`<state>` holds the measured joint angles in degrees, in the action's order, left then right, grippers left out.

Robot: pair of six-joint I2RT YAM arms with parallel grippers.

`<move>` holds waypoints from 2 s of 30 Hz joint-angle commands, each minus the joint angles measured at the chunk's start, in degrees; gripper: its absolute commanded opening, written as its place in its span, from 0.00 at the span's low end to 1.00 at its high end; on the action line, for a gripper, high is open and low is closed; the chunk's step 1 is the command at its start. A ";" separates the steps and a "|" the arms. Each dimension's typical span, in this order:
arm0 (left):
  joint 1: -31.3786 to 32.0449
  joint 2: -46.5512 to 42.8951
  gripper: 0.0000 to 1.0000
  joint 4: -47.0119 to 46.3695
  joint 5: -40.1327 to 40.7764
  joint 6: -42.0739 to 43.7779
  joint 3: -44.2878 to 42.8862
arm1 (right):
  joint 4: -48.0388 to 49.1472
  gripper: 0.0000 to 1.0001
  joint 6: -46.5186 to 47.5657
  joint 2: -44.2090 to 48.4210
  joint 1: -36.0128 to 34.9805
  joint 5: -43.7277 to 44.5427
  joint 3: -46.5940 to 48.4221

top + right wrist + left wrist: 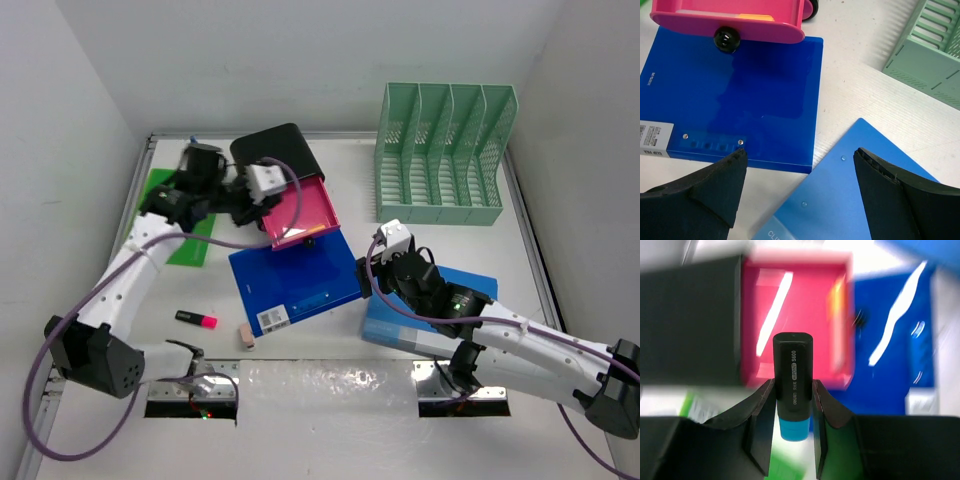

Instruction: Organize the desk

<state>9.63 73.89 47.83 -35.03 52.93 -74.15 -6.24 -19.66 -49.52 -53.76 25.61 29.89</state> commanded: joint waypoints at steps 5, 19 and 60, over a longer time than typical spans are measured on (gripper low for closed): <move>15.24 5.20 0.00 -24.19 24.20 -25.68 0.68 | -0.44 0.85 -1.08 2.05 -0.12 2.78 -0.53; 18.58 9.53 0.79 -23.76 22.99 -20.76 -3.10 | -1.50 0.85 -1.17 3.29 -0.12 4.01 -0.80; -6.64 -9.03 0.44 -10.22 28.25 27.84 51.39 | 0.79 0.85 -1.61 1.62 -0.12 0.32 -2.29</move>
<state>3.38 63.72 43.83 -0.19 78.17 -25.10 -7.60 -20.62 -47.66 -53.76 26.35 26.81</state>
